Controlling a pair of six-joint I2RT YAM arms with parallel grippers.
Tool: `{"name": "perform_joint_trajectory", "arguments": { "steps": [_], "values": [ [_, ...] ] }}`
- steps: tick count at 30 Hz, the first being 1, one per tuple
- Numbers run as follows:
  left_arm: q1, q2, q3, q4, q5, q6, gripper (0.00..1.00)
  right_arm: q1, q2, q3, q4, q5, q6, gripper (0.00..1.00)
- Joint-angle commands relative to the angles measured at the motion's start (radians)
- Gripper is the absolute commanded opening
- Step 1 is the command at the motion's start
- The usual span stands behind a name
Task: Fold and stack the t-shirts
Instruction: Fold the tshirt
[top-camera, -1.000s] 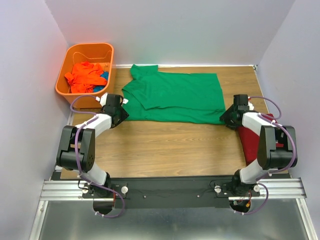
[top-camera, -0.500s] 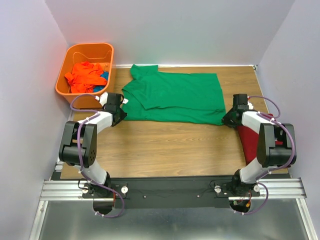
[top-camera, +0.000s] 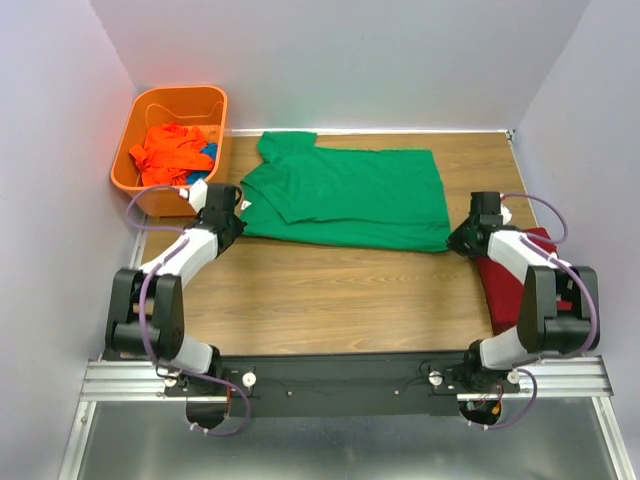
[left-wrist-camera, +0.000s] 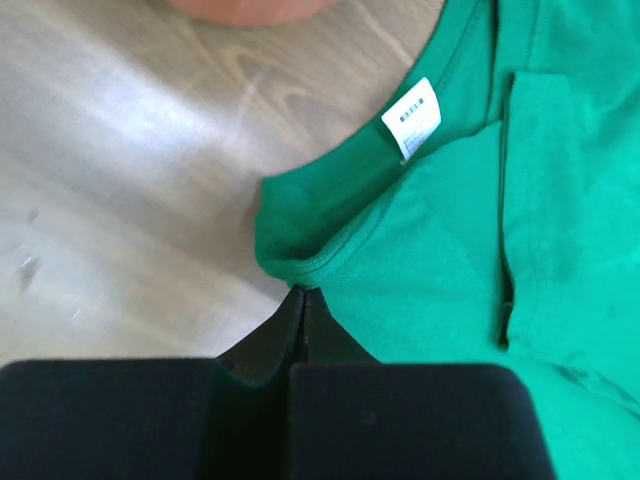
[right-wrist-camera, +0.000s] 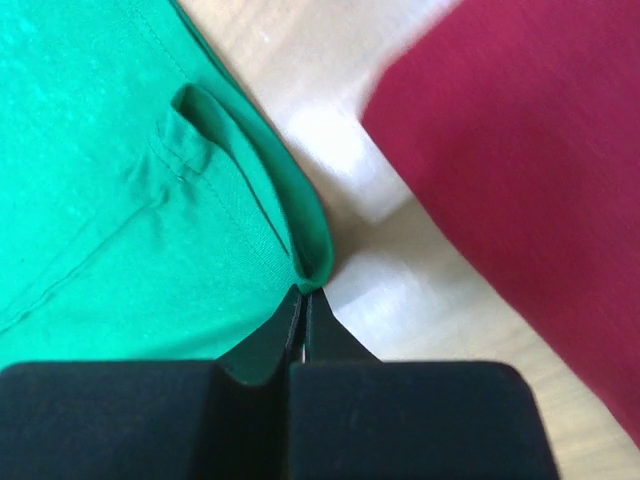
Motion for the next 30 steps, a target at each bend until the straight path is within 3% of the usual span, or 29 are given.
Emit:
{"name": "perform_joint_trajectory", "arguments": {
  "steps": [1, 17, 18, 20, 21, 22, 23, 25, 30],
  "values": [
    [0.007, -0.137, -0.099, -0.075, -0.075, -0.021, 0.00, -0.017, -0.090, -0.059, -0.091, 0.005, -0.005, 0.01],
    [0.007, -0.525, -0.311, -0.210, -0.065, -0.158, 0.00, -0.020, -0.374, -0.216, -0.332, -0.081, 0.080, 0.03],
    [0.006, -0.531, -0.322, -0.205, -0.047, -0.158, 0.00, -0.020, -0.384, -0.223, -0.335, -0.081, 0.080, 0.06],
    [0.007, -0.539, -0.328, -0.201, -0.030, -0.162, 0.01, -0.020, -0.398, -0.220, -0.349, -0.113, 0.078, 0.32],
    [0.007, -0.536, -0.327, -0.199, -0.015, -0.167, 0.06, -0.020, -0.404, -0.217, -0.349, -0.124, 0.063, 0.47],
    [0.007, -0.531, -0.322, -0.185, -0.004, -0.162, 0.15, -0.020, -0.401, -0.196, -0.349, -0.153, 0.046, 0.71],
    [0.007, -0.527, -0.314, -0.184, 0.008, -0.147, 0.21, -0.020, -0.400, -0.182, -0.350, -0.166, 0.008, 0.79],
    [0.007, -0.511, -0.272, -0.194, 0.013, -0.129, 0.40, -0.020, -0.400, -0.156, -0.349, -0.189, -0.022, 0.87],
    [0.007, -0.477, -0.166, -0.179, 0.034, -0.040, 0.51, -0.015, -0.434, -0.084, -0.255, -0.279, -0.101, 0.88]
  ]
}}
